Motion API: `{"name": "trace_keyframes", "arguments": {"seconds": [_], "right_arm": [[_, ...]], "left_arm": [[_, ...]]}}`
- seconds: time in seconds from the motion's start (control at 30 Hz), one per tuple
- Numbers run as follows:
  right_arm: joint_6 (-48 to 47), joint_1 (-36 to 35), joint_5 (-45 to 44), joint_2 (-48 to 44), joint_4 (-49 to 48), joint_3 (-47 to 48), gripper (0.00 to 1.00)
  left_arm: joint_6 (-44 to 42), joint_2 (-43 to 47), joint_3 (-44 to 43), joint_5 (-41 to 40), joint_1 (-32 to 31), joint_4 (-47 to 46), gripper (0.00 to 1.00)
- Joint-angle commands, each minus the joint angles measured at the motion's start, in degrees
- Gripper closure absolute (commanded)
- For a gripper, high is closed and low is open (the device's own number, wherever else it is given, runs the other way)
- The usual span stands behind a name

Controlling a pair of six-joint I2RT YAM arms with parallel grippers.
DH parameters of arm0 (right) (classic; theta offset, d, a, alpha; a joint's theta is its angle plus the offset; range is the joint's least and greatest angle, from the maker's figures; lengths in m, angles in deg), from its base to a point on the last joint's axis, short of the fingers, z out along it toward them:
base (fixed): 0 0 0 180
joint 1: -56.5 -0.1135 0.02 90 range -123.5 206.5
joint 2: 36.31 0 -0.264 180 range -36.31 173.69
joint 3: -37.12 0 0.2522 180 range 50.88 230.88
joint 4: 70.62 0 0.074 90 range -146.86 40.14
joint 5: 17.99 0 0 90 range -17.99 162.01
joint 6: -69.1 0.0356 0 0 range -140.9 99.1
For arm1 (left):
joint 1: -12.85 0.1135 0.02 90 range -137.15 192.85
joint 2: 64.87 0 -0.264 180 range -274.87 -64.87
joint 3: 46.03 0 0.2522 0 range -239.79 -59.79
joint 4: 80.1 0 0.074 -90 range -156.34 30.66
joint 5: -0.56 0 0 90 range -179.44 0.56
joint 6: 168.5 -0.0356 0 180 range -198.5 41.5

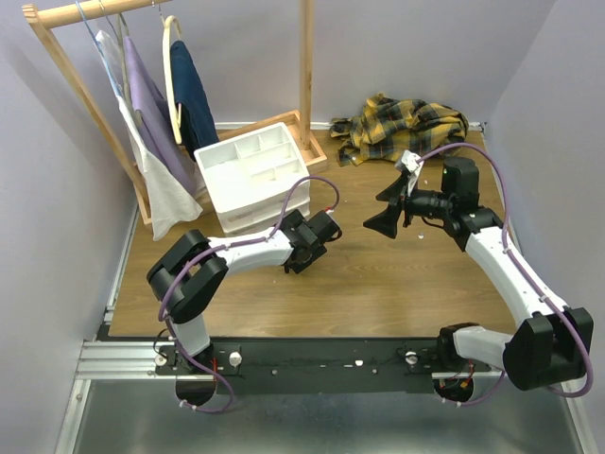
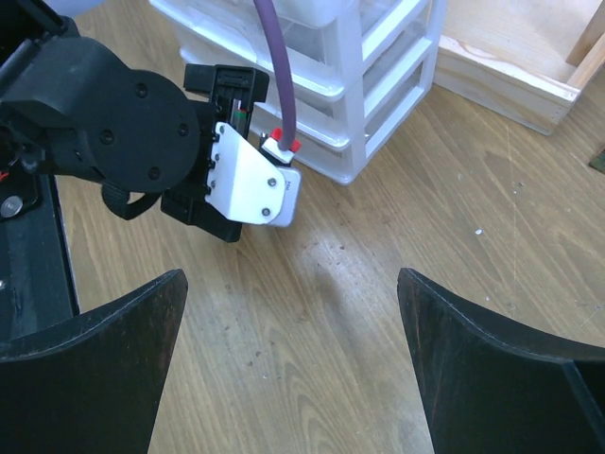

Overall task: Organize the makeup
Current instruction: Close the drawer in the storage box, then reset both arms

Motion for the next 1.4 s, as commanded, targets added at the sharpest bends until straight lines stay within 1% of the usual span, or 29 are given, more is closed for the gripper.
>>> {"name": "trace_keyframes", "arguments": {"seconds": [0.0, 0.07, 0.2, 0.27, 0.37, 0.43, 0.53, 0.57, 0.6, 0.67, 0.7, 0.73, 0.8, 0.83, 0.9, 0.93, 0.97, 1.0, 1.03, 1.1, 1.13, 1.27, 1.37], "right_arm": [[-0.7, -0.2, -0.3, -1.9, -0.4, 1.5, 0.00], [-0.6, -0.2, -0.3, -2.0, -0.4, 1.5, 0.00], [-1.1, -0.2, -0.8, -2.2, -0.6, 1.2, 0.00], [-1.2, -0.2, -1.4, -2.4, -0.6, 1.2, 0.00], [-1.8, -0.2, -2.9, -2.8, -0.5, 1.3, 0.00], [-2.1, -0.1, -4.5, -3.4, -0.6, 1.3, 0.00], [-1.8, 0.8, -6.7, -4.3, -0.7, 1.5, 0.00], [-1.5, 1.0, -7.4, -4.6, -0.7, 1.6, 0.00], [-0.4, 1.7, -8.2, -5.0, -1.0, 1.8, 0.00], [0.6, 2.2, -11.2, -6.4, -2.2, 1.6, 0.00], [1.9, 2.4, -12.8, -7.1, -2.7, 1.5, 0.00], [2.5, 2.4, -16.6, -8.1, -3.8, 1.2, 0.00], [5.1, 2.4, -21.3, -10.9, -5.1, 0.9, 0.00], [6.4, 2.4, -26.4, -11.4, -5.6, 1.2, 0.00], [9.5, 2.5, -31.4, -12.2, -5.0, 2.6, 0.00], [10.2, 2.5, -36.1, -12.5, -4.4, 2.9, 0.00], [10.8, 2.5, -38.1, -12.9, -4.4, 3.3, 0.00], [10.7, 2.6, -40.0, -14.0, -4.0, 3.3, 0.00], [10.3, 2.5, -43.3, -14.6, -3.3, 3.6, 0.00], [10.0, 2.5, -47.0, -15.7, -2.5, 4.7, 0.00], [9.9, 2.4, -50.7, -15.8, -1.5, 5.4, 0.00], [8.3, 2.4, -54.9, -16.4, 2.6, 9.5, 0.00], [7.2, 2.5, -54.0, -17.0, 5.9, 12.1, 0.00]], "left_arm": [[-3.0, -0.5, -2.4, -7.9, 1.3, -5.0, 0.01], [-2.5, 0.0, -2.4, -7.1, 1.1, -4.4, 0.01], [-2.2, 4.3, -1.7, -3.9, 0.2, -3.4, 0.01], [-2.0, 6.3, -0.9, -1.0, -0.3, -2.9, 0.02], [-1.0, 11.6, 0.3, 3.9, -0.8, -2.8, 0.02], [-0.5, 16.4, 1.4, 8.0, -1.0, -3.1, 0.01], [0.6, 23.8, 3.0, 11.6, -1.0, -3.7, 0.01], [0.8, 25.8, 3.4, 14.2, -1.0, -3.8, 0.01], [1.0, 29.8, 3.8, 14.9, -1.0, -4.0, 0.01], [1.3, 33.7, 4.8, 16.1, -1.0, -4.2, 0.01], [1.9, 37.3, 5.0, 16.1, -0.9, -4.1, 0.01], [2.3, 39.0, 5.4, 15.8, -0.8, -4.2, 0.01], [3.6, 43.8, 5.6, 15.1, -0.2, -4.8, 0.01], [4.0, 45.3, 5.7, 15.0, 0.2, -5.2, 0.01], [4.6, 48.9, 5.2, 14.7, 2.1, -5.7, 0.01], [7.2, 50.0, 4.2, 15.2, 3.3, -5.7, 0.01], [7.8, 51.0, 3.7, 15.7, 4.5, -5.5, 0.01], [8.4, 52.7, 3.1, 16.4, 7.1, -5.3, 0.01], [9.1, 53.6, 2.0, 17.0, 8.4, -5.2, 0.01], [9.7, 56.3, 1.2, 16.6, 10.5, -5.3, 0.01], [9.8, 57.2, 0.5, 16.1, 11.8, -5.4, 0.01], [9.2, 59.5, -0.6, 12.6, 12.8, -5.0, 0.01], [8.6, 60.3, -1.0, 11.3, 12.8, -3.9, 0.01]]}}
